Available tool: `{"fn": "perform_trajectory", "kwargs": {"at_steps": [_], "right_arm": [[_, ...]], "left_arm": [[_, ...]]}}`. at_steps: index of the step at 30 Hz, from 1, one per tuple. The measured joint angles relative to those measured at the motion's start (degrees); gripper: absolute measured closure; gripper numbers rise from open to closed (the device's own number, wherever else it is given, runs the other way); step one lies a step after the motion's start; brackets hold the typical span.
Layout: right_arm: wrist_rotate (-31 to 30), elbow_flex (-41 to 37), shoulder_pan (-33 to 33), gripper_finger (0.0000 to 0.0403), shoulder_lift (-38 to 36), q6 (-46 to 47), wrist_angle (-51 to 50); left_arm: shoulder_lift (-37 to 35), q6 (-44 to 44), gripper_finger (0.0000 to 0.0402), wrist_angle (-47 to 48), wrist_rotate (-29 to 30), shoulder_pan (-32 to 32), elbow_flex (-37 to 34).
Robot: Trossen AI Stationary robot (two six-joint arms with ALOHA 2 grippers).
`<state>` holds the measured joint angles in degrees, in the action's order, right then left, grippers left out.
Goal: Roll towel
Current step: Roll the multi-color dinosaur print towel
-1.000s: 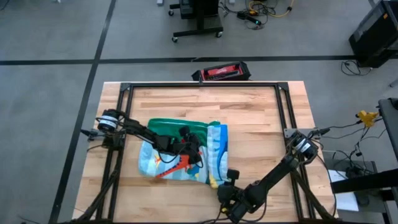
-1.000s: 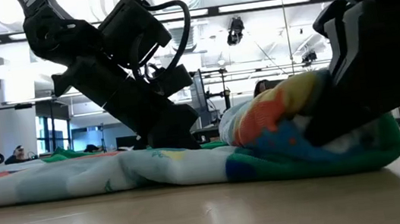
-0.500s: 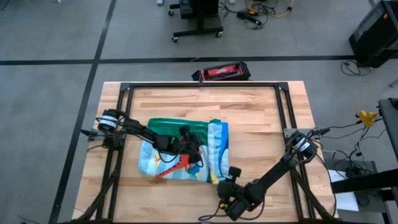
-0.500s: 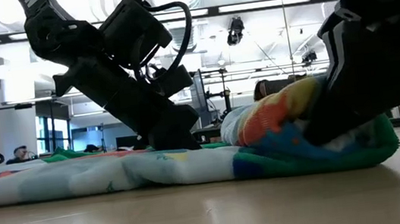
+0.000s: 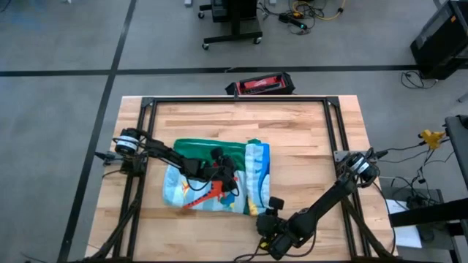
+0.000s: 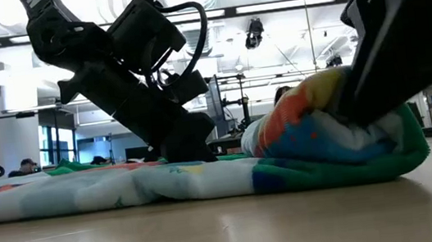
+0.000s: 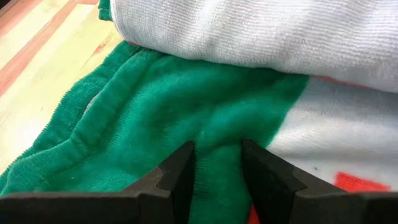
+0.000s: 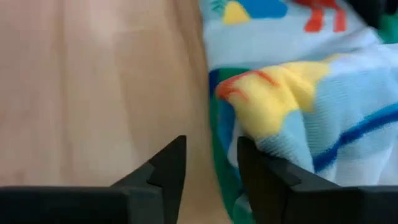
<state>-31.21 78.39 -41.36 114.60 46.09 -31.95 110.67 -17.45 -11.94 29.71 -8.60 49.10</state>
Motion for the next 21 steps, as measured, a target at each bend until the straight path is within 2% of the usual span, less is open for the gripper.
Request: {"fn": "perform_trajectory", "kwargs": {"at_steps": [3,5,7,10,12,15,18,21], "right_arm": [[7.0,0.0,0.0,0.0255,-1.9,-2.4,2.6],[9.1,0.0,-0.1,0.0255,-3.1,-4.3,3.8],[6.3,0.0,-0.4,0.0262,-4.8,-7.3,3.3],[-4.5,-0.8,-1.0,0.0285,-6.9,-13.5,3.5],[-7.6,-2.5,-0.2,0.0307,-7.3,-16.8,4.4],[-6.9,-6.3,2.5,0.0351,-7.3,-20.3,9.3],[-2.8,-11.4,5.1,0.0392,-7.2,-24.7,20.3],[-1.0,-15.4,6.0,0.0395,-7.7,-31.2,32.1]], "left_arm": [[0.0,0.1,0.0283,0.0,-0.1,0.0,0.0],[0.0,0.2,0.0283,0.0,-0.1,0.0,0.0],[0.0,0.2,0.0283,0.0,-0.1,0.0,0.0],[0.0,0.4,0.0283,0.0,-0.1,0.0,0.0],[0.0,0.4,0.0283,0.0,-0.1,0.0,0.0],[0.0,0.4,0.0283,0.0,-0.1,0.0,0.0],[0.0,0.4,0.0283,0.0,-0.1,0.0,0.0],[0.0,0.4,0.0283,0.0,-0.1,0.0,0.0]]}}
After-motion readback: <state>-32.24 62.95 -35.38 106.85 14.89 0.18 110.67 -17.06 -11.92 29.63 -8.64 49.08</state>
